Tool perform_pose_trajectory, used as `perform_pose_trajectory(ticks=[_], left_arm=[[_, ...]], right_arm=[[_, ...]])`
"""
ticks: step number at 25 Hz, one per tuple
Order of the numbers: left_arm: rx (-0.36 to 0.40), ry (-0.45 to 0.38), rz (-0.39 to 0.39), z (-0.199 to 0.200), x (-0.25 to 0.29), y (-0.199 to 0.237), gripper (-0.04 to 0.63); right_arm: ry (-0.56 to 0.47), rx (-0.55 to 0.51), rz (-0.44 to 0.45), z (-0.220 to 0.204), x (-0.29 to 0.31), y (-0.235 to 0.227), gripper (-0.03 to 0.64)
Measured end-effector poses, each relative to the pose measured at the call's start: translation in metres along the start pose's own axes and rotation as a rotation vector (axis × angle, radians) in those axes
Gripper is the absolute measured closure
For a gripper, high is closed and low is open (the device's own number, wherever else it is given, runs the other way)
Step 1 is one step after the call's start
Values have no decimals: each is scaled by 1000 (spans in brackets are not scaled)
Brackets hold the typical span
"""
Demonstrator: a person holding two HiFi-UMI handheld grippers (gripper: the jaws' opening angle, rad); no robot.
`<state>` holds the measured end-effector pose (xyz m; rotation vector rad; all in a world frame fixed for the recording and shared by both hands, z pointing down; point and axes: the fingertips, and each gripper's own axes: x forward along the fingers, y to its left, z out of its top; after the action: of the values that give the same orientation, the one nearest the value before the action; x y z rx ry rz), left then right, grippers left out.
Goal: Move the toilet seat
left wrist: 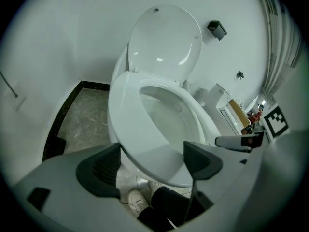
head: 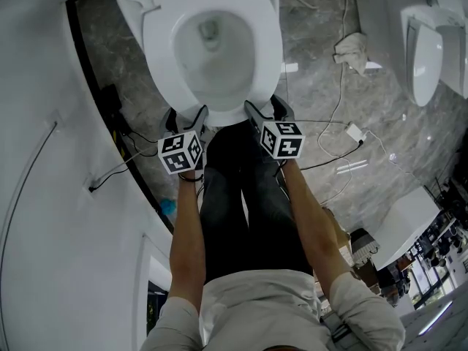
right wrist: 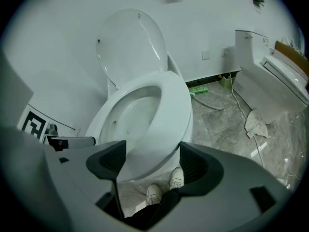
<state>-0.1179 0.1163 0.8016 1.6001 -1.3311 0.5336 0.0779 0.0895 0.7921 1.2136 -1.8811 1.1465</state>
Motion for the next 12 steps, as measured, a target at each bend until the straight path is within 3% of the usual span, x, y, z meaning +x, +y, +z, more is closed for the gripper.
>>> perform_pose_trajectory(ticks=[12], left_arm=[[-20,-76,-35,22,-26,-12,190]], right_arm=[[-58,31,31,22,-29,12,252]])
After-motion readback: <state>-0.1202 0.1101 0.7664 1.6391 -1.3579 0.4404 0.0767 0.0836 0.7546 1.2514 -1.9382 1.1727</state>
